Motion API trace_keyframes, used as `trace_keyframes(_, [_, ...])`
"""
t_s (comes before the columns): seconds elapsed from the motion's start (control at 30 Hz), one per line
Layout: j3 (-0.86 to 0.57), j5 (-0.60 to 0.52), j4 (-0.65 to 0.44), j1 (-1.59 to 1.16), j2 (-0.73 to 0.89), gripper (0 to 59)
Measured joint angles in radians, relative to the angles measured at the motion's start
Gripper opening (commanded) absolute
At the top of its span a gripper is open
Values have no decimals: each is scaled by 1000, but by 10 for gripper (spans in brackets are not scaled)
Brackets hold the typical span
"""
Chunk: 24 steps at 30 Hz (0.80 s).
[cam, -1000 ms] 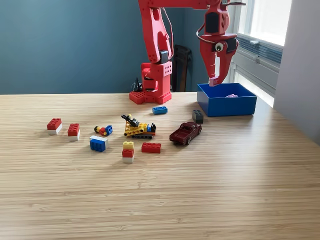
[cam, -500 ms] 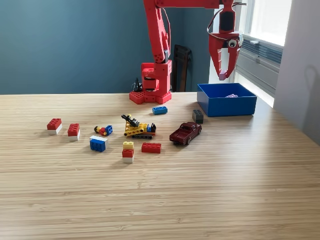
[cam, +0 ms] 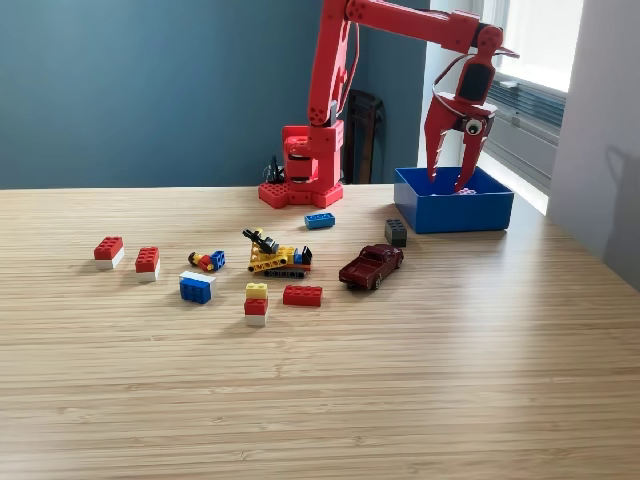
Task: Grasp a lego block and put it in the bin.
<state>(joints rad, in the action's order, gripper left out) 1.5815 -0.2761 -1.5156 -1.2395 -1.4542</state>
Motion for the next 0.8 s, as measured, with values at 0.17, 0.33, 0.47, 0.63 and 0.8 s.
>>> trace_keyframes(0.17, [-44,11,-49,0,0,123])
trace_keyframes(0.33, [-170,17,-143,49,0,1])
trace_keyframes(0.47, [-279,2,-202,83,0,1])
trace_keyframes(0.63, [-324,-18,-213,146,-41,0])
trace_keyframes(0.8, [-285,-11,-213,273,-189,0])
